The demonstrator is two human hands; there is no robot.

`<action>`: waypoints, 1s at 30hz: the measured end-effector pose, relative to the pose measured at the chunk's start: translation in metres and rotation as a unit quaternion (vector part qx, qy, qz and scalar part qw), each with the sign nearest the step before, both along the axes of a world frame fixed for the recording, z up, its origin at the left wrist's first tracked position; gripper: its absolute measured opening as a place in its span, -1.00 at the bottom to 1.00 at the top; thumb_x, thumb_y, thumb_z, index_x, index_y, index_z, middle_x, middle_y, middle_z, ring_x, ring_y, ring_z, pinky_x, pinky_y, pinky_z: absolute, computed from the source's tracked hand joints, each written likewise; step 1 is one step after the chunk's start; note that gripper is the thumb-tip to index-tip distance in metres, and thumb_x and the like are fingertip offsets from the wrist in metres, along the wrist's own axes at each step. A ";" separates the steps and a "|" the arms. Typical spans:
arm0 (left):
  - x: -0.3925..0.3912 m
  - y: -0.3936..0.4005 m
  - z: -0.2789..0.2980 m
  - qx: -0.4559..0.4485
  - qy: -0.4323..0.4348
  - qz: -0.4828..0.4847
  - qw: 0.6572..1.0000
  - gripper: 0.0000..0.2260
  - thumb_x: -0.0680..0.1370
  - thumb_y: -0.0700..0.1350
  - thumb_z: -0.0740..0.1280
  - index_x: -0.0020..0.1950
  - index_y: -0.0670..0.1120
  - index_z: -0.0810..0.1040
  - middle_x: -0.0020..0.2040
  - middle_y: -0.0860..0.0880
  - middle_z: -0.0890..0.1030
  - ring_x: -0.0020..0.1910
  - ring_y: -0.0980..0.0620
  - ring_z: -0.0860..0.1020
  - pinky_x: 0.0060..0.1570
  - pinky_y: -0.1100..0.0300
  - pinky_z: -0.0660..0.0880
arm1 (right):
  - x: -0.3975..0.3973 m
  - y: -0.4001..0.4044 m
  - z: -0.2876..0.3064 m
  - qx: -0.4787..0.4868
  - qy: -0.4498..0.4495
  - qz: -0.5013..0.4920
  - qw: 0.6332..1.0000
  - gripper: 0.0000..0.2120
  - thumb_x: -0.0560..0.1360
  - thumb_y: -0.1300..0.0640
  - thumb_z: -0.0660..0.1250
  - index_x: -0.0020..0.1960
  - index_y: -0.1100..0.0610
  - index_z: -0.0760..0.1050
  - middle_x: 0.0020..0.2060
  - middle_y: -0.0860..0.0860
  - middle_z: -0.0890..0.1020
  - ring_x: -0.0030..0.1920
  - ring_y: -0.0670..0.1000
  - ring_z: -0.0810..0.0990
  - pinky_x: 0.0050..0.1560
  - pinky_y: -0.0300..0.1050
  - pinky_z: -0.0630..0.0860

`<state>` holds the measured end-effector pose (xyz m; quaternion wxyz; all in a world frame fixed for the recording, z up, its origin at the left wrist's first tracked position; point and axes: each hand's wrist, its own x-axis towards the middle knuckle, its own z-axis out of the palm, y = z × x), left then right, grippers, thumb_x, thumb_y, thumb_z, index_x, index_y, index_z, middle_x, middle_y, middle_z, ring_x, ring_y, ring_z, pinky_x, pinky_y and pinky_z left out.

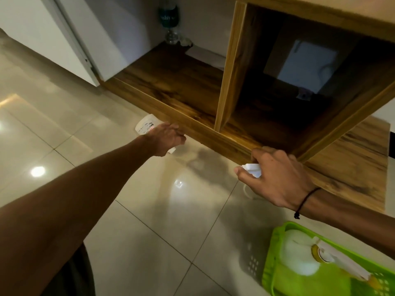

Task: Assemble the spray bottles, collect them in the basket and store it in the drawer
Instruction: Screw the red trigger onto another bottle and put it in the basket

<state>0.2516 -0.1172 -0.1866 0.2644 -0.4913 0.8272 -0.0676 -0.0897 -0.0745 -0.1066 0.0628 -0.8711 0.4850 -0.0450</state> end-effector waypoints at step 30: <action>-0.108 0.013 0.029 0.088 0.460 0.169 0.867 -0.58 0.47 0.13 0.57 0.30 0.07 0.68 -0.10 0.09 0.65 -0.15 0.12 0.59 -0.18 0.24 0.42 | -0.025 -0.016 0.084 -0.096 -0.223 -0.034 0.969 -0.51 0.65 -0.27 0.00 -0.18 0.05 0.44 -0.33 -0.04 0.44 -0.32 -0.06 0.44 -0.24 -0.10 0.30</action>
